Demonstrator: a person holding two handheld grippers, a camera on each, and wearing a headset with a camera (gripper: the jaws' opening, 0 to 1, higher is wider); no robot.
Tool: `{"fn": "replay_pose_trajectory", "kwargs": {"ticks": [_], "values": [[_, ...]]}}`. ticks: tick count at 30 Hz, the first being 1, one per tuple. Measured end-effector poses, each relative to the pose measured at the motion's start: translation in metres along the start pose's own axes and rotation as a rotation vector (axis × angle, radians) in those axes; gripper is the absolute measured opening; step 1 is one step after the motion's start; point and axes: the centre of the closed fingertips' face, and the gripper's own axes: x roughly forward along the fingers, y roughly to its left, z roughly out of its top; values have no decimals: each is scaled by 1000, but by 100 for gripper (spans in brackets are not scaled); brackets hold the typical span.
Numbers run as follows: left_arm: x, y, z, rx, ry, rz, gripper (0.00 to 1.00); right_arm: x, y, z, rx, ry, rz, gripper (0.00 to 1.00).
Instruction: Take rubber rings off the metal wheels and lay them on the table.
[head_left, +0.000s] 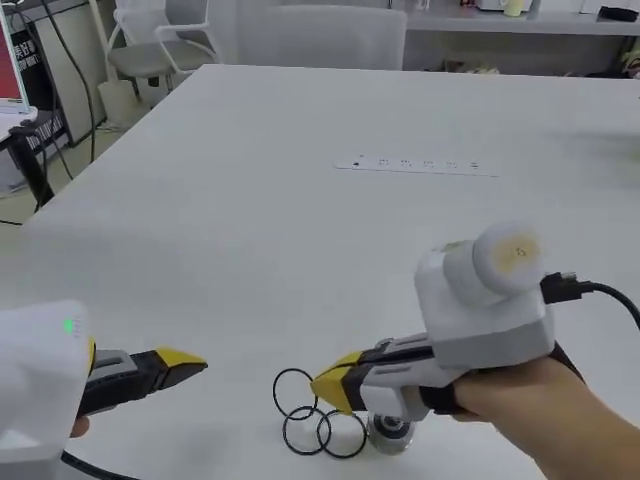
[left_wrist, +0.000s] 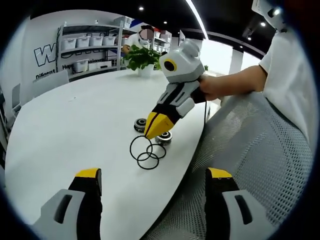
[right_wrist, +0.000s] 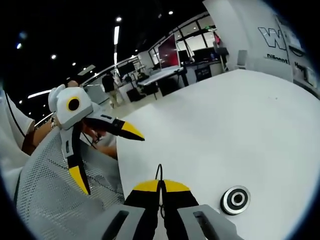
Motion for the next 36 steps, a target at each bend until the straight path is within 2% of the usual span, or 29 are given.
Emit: {"fn": "replay_pose_trajectory", "kwargs": {"ticks": [5,10,16,19,23,27,31,36], "values": [[1,-1,-4,14,21,-3,83,9,8,-8,7,16,34,0],[1,-1,-5,16,30,-3,83,15,11,-12,-23,30,34,0],[0,1,-4,1,16,9,82,19,7,-19,-43,55,11,0],[-1,2,-3,0,15,14,82,19,2,-22,-92,79,-23,0],[-1,2,-6,-2,25,12,81,20,-1,-25,-123,98,-33,0],[-1,3,-5,-7,21,19,80,20,-3,-29,-165,118,-48,4],[-1,4,-7,-6,30,22,78,19,-6,-30,-162,140,-54,8],[-2,5,-6,-7,28,27,77,13,-9,-21,-160,115,-63,11]]}}
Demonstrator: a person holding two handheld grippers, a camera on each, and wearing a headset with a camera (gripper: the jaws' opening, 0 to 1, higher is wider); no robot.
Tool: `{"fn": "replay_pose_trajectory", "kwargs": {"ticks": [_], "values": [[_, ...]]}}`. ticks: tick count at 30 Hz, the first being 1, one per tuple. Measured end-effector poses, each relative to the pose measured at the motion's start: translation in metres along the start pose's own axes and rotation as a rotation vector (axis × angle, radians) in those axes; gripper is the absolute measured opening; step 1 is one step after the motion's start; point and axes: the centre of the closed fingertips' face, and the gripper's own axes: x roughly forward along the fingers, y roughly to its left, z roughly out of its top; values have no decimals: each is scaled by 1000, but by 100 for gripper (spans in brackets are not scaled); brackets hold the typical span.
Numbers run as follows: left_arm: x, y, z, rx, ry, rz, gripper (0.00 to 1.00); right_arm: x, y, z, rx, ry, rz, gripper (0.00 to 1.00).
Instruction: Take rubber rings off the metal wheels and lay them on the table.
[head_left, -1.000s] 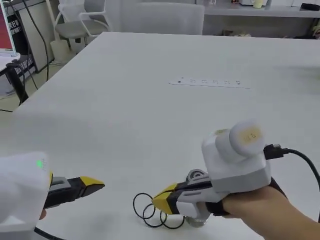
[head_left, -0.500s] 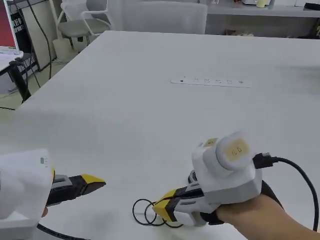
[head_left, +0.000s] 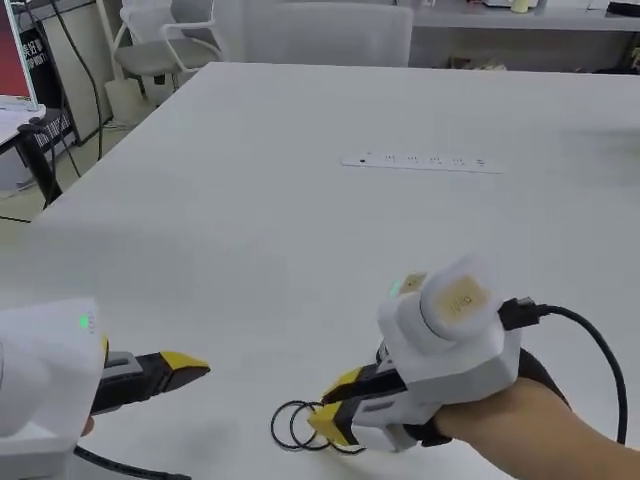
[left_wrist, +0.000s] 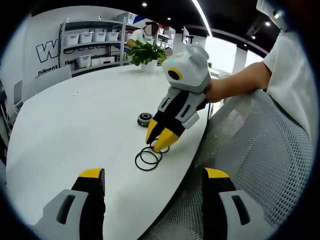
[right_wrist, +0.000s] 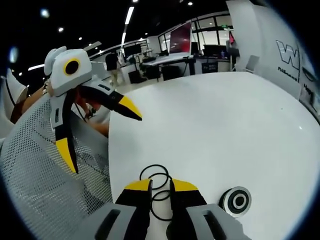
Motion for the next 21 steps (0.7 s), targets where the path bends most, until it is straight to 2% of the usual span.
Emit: {"fn": "replay_pose_trajectory", "kwargs": {"ticks": [3,6,10,17,21], "values": [[0,0,0,-1,2,2,77,-5,-4,7,16,-23,-8,13],[0,1,-1,-1,4,3,77,-11,-6,15,62,-56,-3,14],[0,1,-2,0,6,4,77,-19,-12,24,72,-92,-19,17],[0,1,-2,3,9,2,77,-40,-25,46,110,-195,-47,21],[0,0,-2,4,9,-1,77,-51,-34,50,181,-249,-45,22]]}}
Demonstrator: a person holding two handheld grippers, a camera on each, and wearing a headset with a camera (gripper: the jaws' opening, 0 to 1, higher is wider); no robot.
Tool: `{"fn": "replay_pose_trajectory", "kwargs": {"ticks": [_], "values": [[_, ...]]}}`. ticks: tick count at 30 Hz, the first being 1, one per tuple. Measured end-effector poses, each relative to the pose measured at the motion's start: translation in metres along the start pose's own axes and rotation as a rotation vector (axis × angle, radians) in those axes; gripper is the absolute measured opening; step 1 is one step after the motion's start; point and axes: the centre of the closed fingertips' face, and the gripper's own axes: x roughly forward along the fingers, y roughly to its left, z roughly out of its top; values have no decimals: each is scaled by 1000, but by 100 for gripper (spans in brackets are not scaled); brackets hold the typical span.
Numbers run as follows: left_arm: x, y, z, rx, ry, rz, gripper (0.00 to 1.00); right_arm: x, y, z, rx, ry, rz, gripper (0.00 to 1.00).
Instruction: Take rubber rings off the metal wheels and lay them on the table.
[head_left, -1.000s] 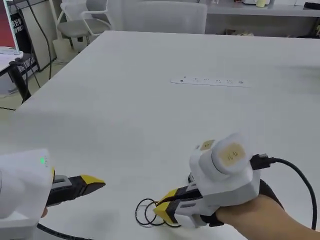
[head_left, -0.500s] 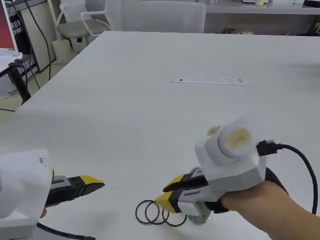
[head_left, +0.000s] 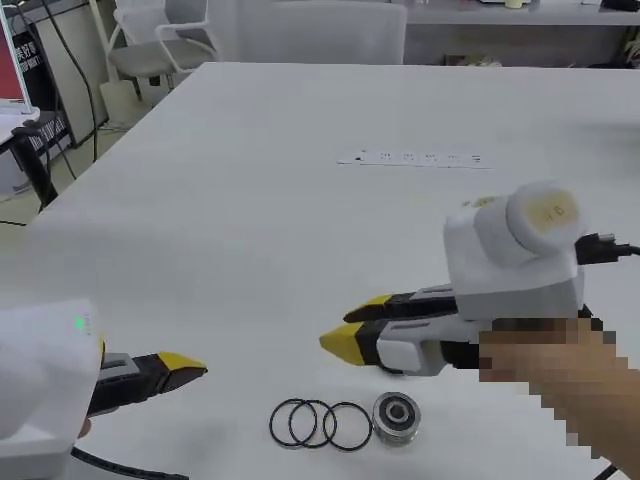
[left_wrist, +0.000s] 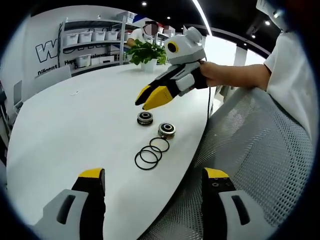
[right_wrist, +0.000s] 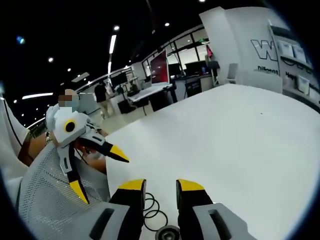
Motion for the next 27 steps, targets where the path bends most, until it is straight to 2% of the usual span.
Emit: {"fn": "replay_pose_trajectory", "kwargs": {"ticks": [4,7,9,13,14,17,18,21,24,27], "values": [[0,0,1,3,-4,-2,77,-9,-9,0,16,-13,-23,23],[-1,-2,6,6,-23,-11,77,-14,-17,5,28,-40,-50,23],[-1,-2,6,9,-25,-12,77,-16,-18,6,39,-51,-46,24],[-4,-2,11,24,-32,-11,77,-18,-23,4,19,-40,-65,27],[-5,-5,16,17,-42,-22,78,-19,-26,2,2,-31,-74,28],[-8,-14,37,22,-115,-50,83,-20,-29,-1,-11,-18,-84,30],[-9,-18,46,32,-140,-63,83,-22,-35,-6,-27,7,-108,30],[-11,-21,52,74,-120,-63,83,-25,-47,-16,-67,55,-152,29],[-12,-21,60,118,-111,-64,83,-27,-54,-26,-89,96,-170,29],[-14,-20,70,159,-110,-65,83,-27,-59,-33,-96,115,-174,29]]}}
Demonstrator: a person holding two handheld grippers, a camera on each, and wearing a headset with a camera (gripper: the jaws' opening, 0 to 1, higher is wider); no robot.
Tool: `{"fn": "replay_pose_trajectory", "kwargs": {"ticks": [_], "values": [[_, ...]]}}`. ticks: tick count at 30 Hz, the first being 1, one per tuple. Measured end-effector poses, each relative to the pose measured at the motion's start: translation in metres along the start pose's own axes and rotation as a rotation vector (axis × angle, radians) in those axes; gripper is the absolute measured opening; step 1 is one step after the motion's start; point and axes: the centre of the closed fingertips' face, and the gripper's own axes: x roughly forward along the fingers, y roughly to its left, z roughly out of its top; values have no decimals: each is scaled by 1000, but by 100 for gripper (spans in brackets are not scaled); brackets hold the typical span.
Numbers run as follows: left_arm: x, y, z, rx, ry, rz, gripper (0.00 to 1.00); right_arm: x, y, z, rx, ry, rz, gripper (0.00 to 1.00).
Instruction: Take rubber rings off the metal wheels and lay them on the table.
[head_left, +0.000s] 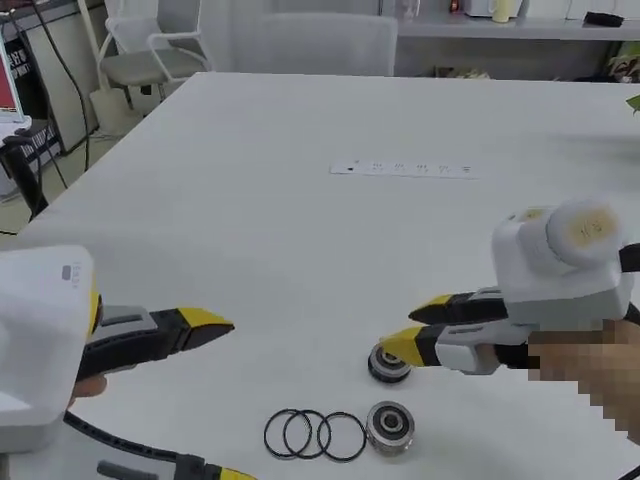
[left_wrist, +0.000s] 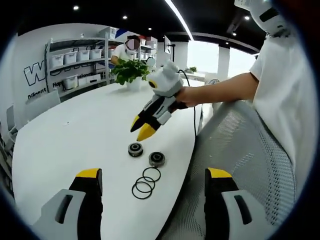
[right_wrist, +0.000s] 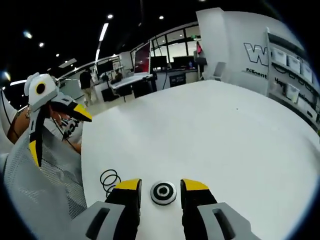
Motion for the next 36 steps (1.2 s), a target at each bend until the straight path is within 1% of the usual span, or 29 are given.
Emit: {"fn": "replay_pose_trajectory", "kwargs": {"ticks": [4,6,8,9,11,12,15,17,22,25,26,27,30,32,34,36], "values": [[-1,5,19,55,-11,1,83,4,0,-13,-16,34,26,30],[0,9,26,87,-15,-1,83,5,-2,-20,-20,55,27,31],[2,13,30,99,-16,-1,82,6,-5,-27,-13,72,26,31],[2,16,36,97,-25,1,82,6,-7,-30,-4,78,26,31],[4,20,43,98,-41,3,82,7,-9,-35,5,86,31,31],[5,21,50,108,-56,-1,82,8,-10,-39,5,92,34,32],[9,22,64,128,-90,-17,81,8,-8,-43,13,89,50,33],[12,23,70,146,-93,-28,80,9,-7,-44,11,86,57,33],[23,28,79,196,-83,-46,78,12,-7,-45,-6,85,57,32],[33,31,85,208,-95,-55,75,13,-7,-46,-2,81,60,31],[39,33,86,208,-100,-56,73,13,-7,-46,-3,81,59,31],[44,34,86,208,-99,-57,72,13,-6,-46,-5,80,59,31],[64,39,84,225,-87,-48,73,13,-6,-46,-7,84,61,30],[71,40,82,234,-78,-54,71,13,-6,-46,-11,85,58,30],[84,44,75,227,-58,-73,68,14,-6,-46,-7,83,58,30],[93,47,71,217,-48,-79,67,13,-6,-46,-7,83,56,30]]}}
